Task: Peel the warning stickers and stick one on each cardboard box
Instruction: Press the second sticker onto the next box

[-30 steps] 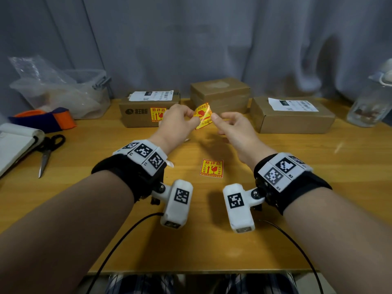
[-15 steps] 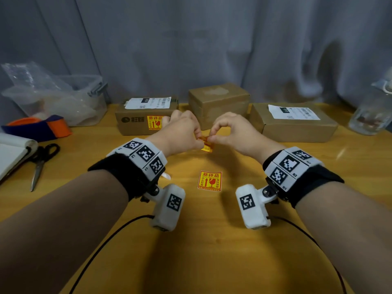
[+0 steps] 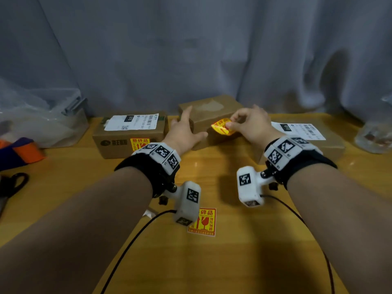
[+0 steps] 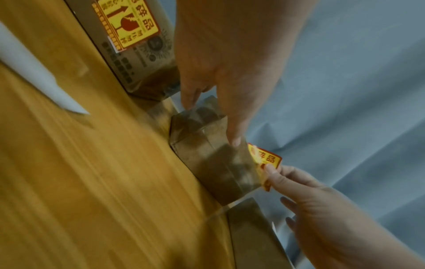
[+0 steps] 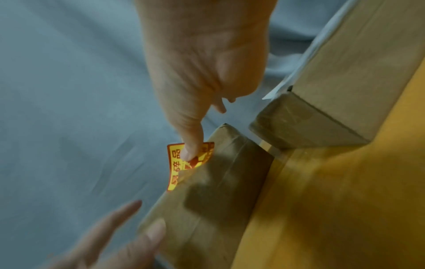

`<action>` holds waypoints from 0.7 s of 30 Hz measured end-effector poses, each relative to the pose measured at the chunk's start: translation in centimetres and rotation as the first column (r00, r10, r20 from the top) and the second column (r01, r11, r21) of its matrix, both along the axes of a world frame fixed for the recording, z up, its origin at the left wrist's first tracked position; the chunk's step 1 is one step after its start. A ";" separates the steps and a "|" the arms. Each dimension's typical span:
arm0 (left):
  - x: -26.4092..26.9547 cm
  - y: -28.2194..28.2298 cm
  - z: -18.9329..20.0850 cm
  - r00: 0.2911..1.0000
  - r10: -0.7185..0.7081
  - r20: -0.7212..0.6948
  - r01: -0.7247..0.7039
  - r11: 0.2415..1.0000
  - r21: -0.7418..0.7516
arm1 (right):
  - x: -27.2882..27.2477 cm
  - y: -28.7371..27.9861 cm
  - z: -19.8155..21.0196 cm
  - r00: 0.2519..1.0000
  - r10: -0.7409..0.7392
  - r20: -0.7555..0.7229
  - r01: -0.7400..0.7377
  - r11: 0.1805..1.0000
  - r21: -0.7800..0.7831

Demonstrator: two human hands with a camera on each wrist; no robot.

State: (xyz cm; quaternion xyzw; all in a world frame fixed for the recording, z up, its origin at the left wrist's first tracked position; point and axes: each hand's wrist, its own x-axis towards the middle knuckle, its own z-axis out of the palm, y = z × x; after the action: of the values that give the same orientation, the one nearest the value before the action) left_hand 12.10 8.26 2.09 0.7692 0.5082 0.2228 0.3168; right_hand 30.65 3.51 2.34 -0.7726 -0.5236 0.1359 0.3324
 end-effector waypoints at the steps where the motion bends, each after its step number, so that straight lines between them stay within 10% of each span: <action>1: 0.2 0.5 -0.3 1.000 -0.010 -0.010 0.010 1.000 -0.011 | 0.5 0.5 0.1 1.000 -0.015 -0.023 0.016 1.000 0.021; 21: -0.9 -3.3 3.2 0.991 0.102 -0.089 -0.073 0.956 0.284 | -3.5 -3.6 2.1 0.823 0.109 -0.558 0.026 0.973 0.229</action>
State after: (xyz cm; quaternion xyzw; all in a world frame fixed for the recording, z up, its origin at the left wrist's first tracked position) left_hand 11.22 4.98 5.30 0.7935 0.5207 0.2663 0.1682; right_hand 27.14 -0.08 4.40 -0.6425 -0.4301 0.3061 0.5554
